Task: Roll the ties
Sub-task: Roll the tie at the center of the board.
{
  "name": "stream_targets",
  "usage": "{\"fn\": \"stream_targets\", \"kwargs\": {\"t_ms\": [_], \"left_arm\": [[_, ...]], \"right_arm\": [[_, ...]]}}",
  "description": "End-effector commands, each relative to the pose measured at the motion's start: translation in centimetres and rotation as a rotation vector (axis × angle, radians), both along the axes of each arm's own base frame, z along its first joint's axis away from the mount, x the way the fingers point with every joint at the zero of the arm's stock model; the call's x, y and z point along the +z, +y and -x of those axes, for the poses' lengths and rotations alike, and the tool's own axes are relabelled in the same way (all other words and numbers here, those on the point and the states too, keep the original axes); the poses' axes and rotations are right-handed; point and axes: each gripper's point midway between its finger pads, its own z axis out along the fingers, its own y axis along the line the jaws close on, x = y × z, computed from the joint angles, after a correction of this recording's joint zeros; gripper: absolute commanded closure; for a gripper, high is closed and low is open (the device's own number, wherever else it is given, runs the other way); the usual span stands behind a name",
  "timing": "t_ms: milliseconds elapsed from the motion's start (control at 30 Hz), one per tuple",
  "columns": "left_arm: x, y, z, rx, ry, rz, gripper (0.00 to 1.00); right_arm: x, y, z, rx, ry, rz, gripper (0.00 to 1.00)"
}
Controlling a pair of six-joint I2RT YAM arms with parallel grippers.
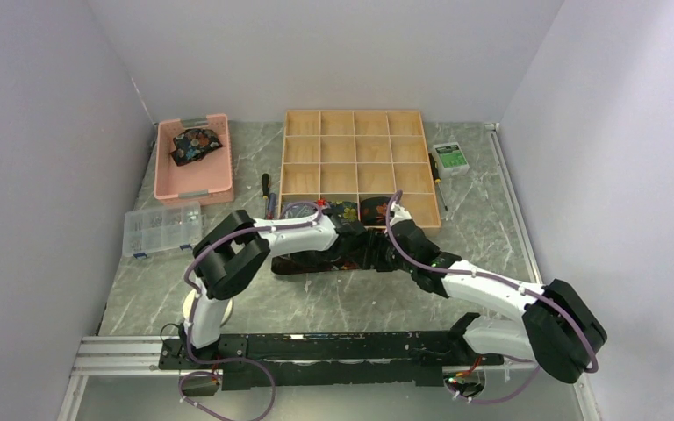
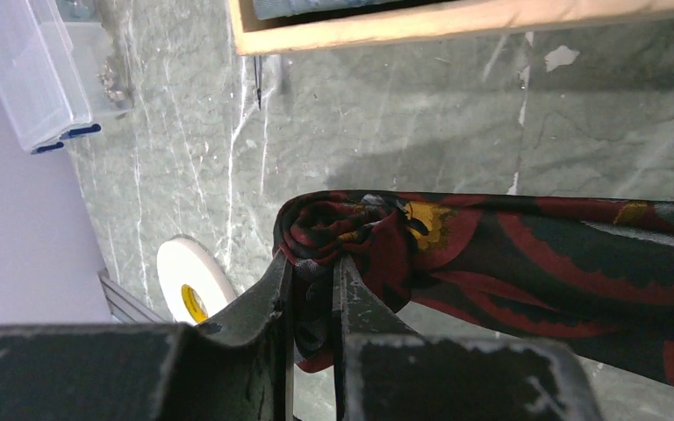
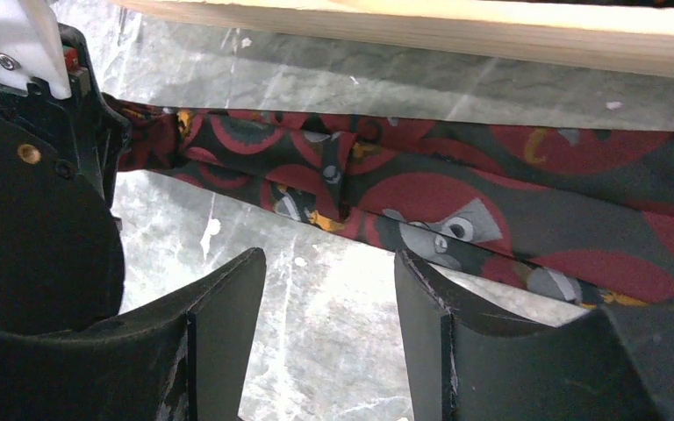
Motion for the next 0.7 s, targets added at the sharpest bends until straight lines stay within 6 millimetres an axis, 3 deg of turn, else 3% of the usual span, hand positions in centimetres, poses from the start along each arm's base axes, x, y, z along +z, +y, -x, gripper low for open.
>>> {"fn": "stream_targets", "kwargs": {"t_ms": [0, 67, 200, 400, 667], "left_arm": [[0.0, -2.0, 0.1, -0.017, -0.011, 0.029, 0.77], [-0.2, -2.9, 0.2, -0.03, -0.005, 0.058, 0.61], [-0.2, -4.4, 0.3, -0.048, 0.005, 0.128, 0.42], [0.6, -6.0, 0.4, -0.061, -0.005, 0.296, 0.3], [2.3, -6.8, 0.5, -0.043, -0.026, 0.601, 0.18]], "right_arm": [[0.4, -0.8, -0.3, -0.029, -0.038, -0.002, 0.4], [0.2, -1.0, -0.2, -0.036, -0.035, 0.0, 0.4], [-0.1, -1.3, 0.0, -0.043, -0.03, 0.001, 0.4], [0.4, -1.8, 0.1, -0.061, -0.044, -0.013, 0.4], [1.3, -2.4, 0.4, -0.072, -0.079, -0.04, 0.38]]}}
